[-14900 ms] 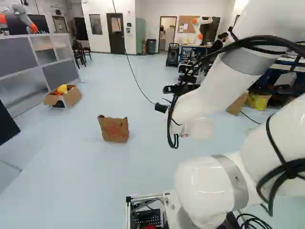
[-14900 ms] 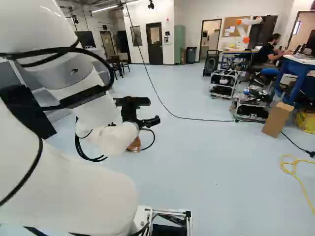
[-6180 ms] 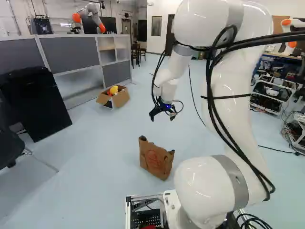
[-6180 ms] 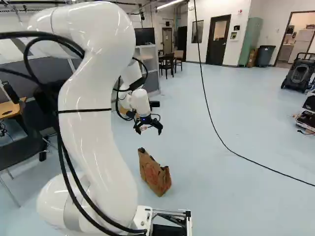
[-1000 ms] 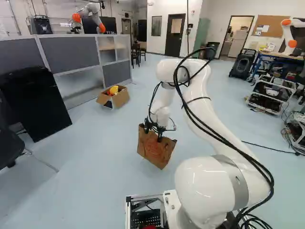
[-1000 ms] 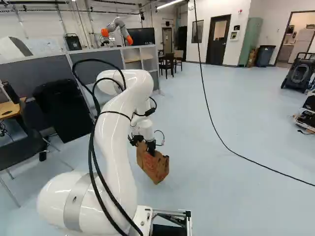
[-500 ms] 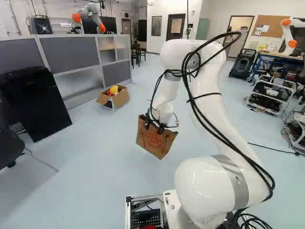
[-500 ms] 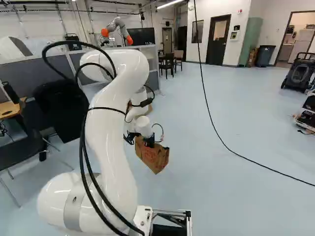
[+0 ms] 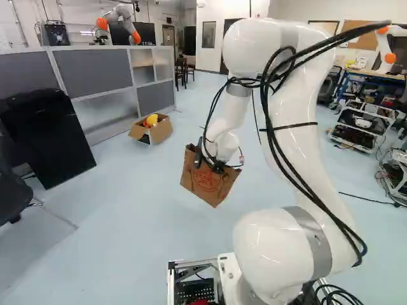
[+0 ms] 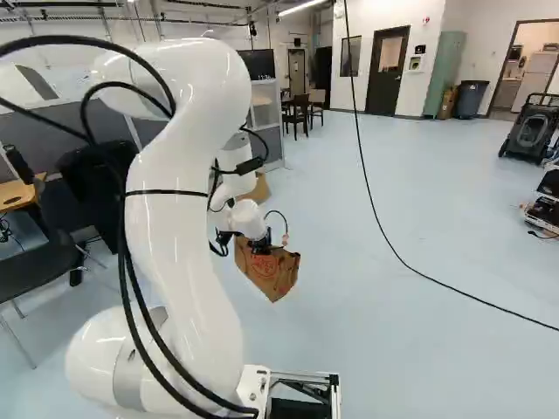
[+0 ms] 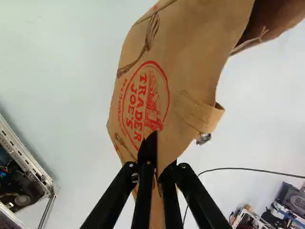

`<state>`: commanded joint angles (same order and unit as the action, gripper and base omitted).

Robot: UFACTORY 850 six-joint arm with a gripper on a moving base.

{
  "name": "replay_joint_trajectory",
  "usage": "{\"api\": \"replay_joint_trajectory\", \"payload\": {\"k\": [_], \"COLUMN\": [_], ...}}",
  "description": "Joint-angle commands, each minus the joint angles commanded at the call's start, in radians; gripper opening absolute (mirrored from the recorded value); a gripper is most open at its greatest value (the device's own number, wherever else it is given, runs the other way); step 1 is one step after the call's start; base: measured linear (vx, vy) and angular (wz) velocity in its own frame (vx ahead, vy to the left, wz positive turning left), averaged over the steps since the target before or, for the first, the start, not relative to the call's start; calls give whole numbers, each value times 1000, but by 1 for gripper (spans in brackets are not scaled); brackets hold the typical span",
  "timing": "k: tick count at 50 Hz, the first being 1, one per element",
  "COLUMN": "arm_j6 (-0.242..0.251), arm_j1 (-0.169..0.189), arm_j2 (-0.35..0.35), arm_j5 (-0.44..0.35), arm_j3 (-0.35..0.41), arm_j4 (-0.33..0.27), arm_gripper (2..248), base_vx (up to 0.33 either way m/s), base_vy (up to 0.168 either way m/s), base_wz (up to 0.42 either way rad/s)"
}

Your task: Pick up the grocery bag from the ground

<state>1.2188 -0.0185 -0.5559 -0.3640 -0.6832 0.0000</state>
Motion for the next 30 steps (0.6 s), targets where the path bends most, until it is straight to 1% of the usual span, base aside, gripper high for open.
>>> {"api": "replay_joint_trajectory", "payload": {"k": [5,15,30], "arm_j6": [0,0,-11], "arm_j1": [0,-1,-1], "arm_j2": [31,66,72], "arm_j5": [0,0,-4], "arm_j3": [31,79,83], "arm_j4": [0,0,0], "arm_gripper": [21,21,21], "base_vx": [0,0,0], "base_vy": [0,0,0], "base_wz": [0,0,0]}}
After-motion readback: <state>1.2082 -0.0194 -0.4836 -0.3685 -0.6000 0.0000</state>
